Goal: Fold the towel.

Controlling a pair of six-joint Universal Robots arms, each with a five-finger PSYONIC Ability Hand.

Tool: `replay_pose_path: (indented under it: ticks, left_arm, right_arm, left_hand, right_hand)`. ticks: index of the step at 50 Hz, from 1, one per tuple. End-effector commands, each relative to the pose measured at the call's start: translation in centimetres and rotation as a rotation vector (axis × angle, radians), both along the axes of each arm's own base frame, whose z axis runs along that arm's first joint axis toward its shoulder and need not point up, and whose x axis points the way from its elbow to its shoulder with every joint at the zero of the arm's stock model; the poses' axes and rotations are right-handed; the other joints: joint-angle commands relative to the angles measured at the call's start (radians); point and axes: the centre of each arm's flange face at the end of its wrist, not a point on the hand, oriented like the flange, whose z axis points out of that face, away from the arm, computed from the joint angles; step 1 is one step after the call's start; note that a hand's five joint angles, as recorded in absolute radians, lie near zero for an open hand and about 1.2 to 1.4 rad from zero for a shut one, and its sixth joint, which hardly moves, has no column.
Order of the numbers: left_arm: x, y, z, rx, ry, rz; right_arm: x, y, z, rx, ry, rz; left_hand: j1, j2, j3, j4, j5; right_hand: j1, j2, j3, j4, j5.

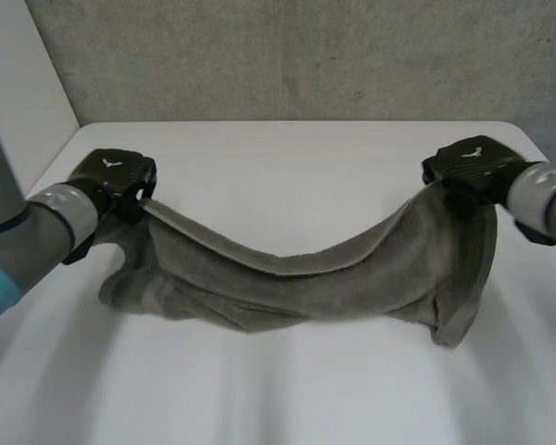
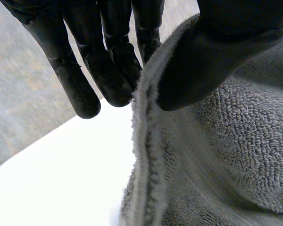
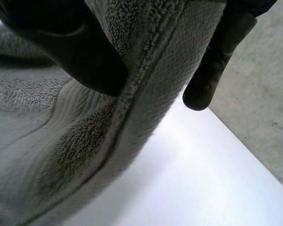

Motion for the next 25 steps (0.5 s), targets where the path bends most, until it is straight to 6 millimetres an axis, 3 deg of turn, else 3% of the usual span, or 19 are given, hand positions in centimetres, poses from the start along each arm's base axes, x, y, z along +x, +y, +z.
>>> replay_pose_path:
  ticks: [1,2,3,5,6,8,9,11,13,17,19,20,21,22,24,25]
  left_arm:
    - [-1.7,-4.8,2.8,-0.129,0.03,0.015]
    - [-2.2,-5.6,5.0,-0.209,0.055,0.023]
    - [-2.2,-5.6,5.0,-0.21,0.055,0.023]
    - [-3.4,-6.4,11.1,-0.435,0.142,0.034]
    - [-3.4,-6.4,11.1,-0.436,0.142,0.034]
    - [-4.3,-5.6,17.4,-0.683,0.268,0.028]
    - [-4.3,-5.6,17.5,-0.684,0.268,0.028]
    - [-3.7,-3.6,22.5,-0.867,0.396,0.015]
    - [-3.4,-2.9,23.6,-0.914,0.454,0.002]
    - [-3.3,-2.8,22.7,-0.911,0.536,-0.031]
    - [-3.5,-3.5,20.0,-0.862,0.557,-0.043]
    - [-3.5,-3.5,20.0,-0.862,0.557,-0.043]
    - [-3.6,-4.0,17.9,-0.818,0.536,-0.037]
    - [-3.6,-4.0,17.9,-0.818,0.536,-0.037]
    - [-3.7,-5.2,12.6,-0.693,0.461,-0.036]
    - [-3.7,-5.2,12.5,-0.693,0.461,-0.036]
  right_arm:
    - [2.6,-3.5,2.6,-0.331,-0.012,-0.07]
    - [2.9,-4.6,4.7,-0.458,-0.049,-0.098]
    - [2.9,-4.6,4.7,-0.459,-0.049,-0.098]
    - [3.5,-5.5,9.8,-0.707,-0.164,-0.157]
    - [3.5,-5.5,9.8,-0.708,-0.164,-0.157]
    - [3.6,-4.7,14.9,-0.893,-0.326,-0.18]
    - [3.6,-4.7,14.9,-0.894,-0.327,-0.18]
    - [3.3,-4.0,17.2,-0.958,-0.458,-0.176]
    - [3.1,-4.0,17.2,-0.945,-0.485,-0.172]
    - [3.1,-4.4,15.6,-0.886,-0.478,-0.173]
    - [3.2,-4.7,12.8,-0.797,-0.437,-0.171]
    - [3.2,-4.7,12.8,-0.797,-0.436,-0.171]
    - [3.4,-4.9,11.0,-0.742,-0.413,-0.157]
    - [3.4,-4.9,11.0,-0.742,-0.413,-0.157]
    - [3.8,-5.0,7.7,-0.649,-0.374,-0.116]
    - [3.8,-5.0,7.7,-0.648,-0.374,-0.116]
  left_hand:
    - [0.121,0.053,0.06,0.043,0.089]
    - [0.121,0.053,0.06,0.043,0.089]
    - [0.121,0.053,0.06,0.043,0.089]
    - [0.121,0.053,0.06,0.043,0.089]
    - [0.121,0.053,0.06,0.043,0.089]
    - [0.121,0.053,0.06,0.043,0.089]
    - [0.121,0.053,0.06,0.043,0.089]
    - [0.121,0.053,0.06,0.043,0.089]
    - [0.121,0.053,0.06,0.043,0.089]
    - [0.121,0.053,0.06,0.043,0.089]
    - [0.121,0.053,0.06,0.043,0.089]
    - [0.121,0.053,0.06,0.043,0.089]
    - [0.121,0.053,0.06,0.043,0.089]
    - [0.121,0.053,0.06,0.043,0.089]
    - [0.121,0.053,0.06,0.043,0.089]
    - [0.121,0.053,0.06,0.043,0.089]
  right_hand:
    - [0.066,0.092,0.065,0.066,0.061]
    - [0.066,0.092,0.065,0.066,0.061]
    - [0.066,0.092,0.065,0.066,0.061]
    - [0.066,0.092,0.065,0.066,0.061]
    - [0.066,0.092,0.065,0.066,0.061]
    - [0.066,0.092,0.065,0.066,0.061]
    - [0.066,0.092,0.065,0.066,0.061]
    - [0.066,0.092,0.065,0.066,0.061]
    - [0.066,0.092,0.065,0.066,0.061]
    - [0.066,0.092,0.065,0.066,0.061]
    - [0.066,0.092,0.065,0.066,0.061]
    - [0.066,0.092,0.065,0.066,0.061]
    - [0.066,0.092,0.065,0.066,0.061]
    - [0.066,0.092,0.065,0.066,0.061]
    - [0.066,0.092,0.065,0.066,0.061]
    - [0.066,0.092,0.065,0.066,0.061]
